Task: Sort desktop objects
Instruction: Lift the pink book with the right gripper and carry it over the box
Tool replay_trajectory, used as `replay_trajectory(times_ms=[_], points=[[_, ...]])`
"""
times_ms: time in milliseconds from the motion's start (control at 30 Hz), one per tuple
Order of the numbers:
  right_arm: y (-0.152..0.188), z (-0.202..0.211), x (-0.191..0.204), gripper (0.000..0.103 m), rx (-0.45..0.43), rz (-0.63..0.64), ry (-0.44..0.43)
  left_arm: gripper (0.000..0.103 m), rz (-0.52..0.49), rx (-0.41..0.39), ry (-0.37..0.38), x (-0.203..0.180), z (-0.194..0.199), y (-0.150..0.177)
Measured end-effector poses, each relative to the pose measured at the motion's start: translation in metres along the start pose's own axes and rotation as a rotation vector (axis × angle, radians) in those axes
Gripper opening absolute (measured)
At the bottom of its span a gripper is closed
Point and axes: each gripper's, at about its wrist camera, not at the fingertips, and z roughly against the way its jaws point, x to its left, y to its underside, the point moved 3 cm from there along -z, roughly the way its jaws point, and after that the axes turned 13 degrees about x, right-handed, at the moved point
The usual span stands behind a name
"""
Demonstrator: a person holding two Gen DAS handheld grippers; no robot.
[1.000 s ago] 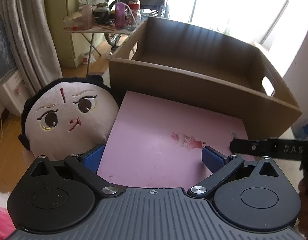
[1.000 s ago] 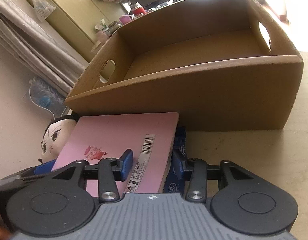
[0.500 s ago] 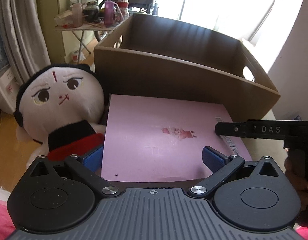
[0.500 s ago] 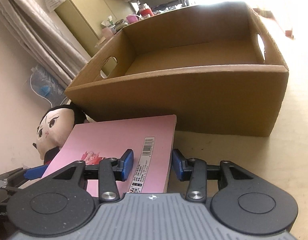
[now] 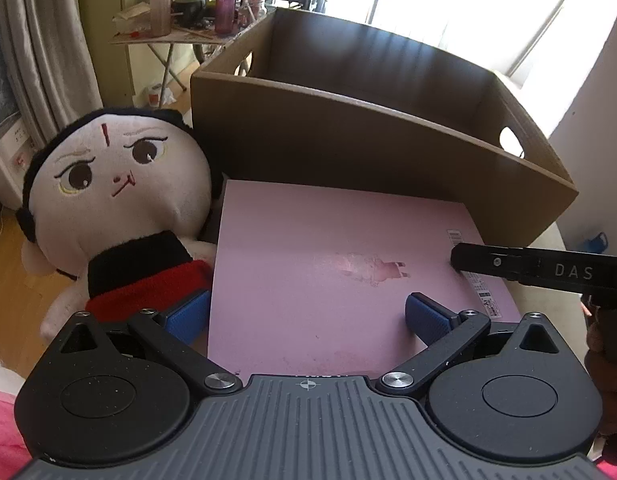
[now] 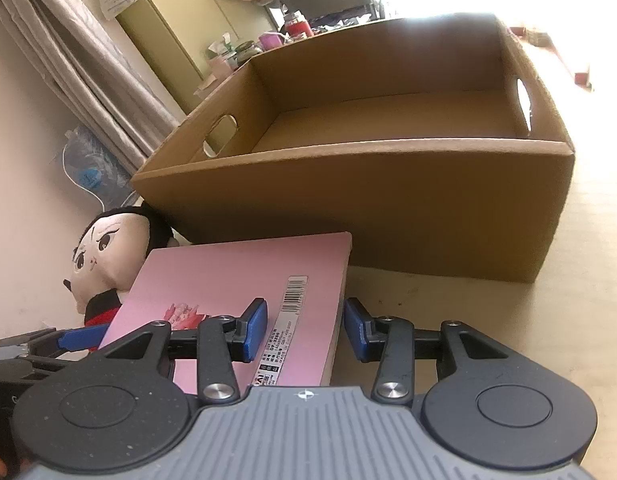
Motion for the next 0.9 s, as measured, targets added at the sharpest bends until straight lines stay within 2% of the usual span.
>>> replay_trajectory(times_ms=[167,300,433,700,900], points=[[0.002,0.001,-0.009,0.054,0.015,-0.056,-0.022,0.103,0.016,-0.004,0.018,0.005,-0.001,-0.002],[0.002,-0.002,-0.015,0.055,0.035,-0.109,-0.055,0.103,0.017,0.011,0.026,0.006,-0.005,0.000],[0.003,-0.005,-0.012,0.055,0.048,-0.106,-0.070,0.103,0.015,0.012,0.027,0.006,-0.008,-0.001],[0.004,-0.003,-0.002,0.055,0.057,-0.066,-0.061,0.103,0.004,0.008,0.020,0.004,-0.008,-0.003],[0.005,0.003,0.016,0.054,0.035,0.015,0.027,0.103,-0.012,-0.001,-0.009,0.001,-0.001,-0.003]])
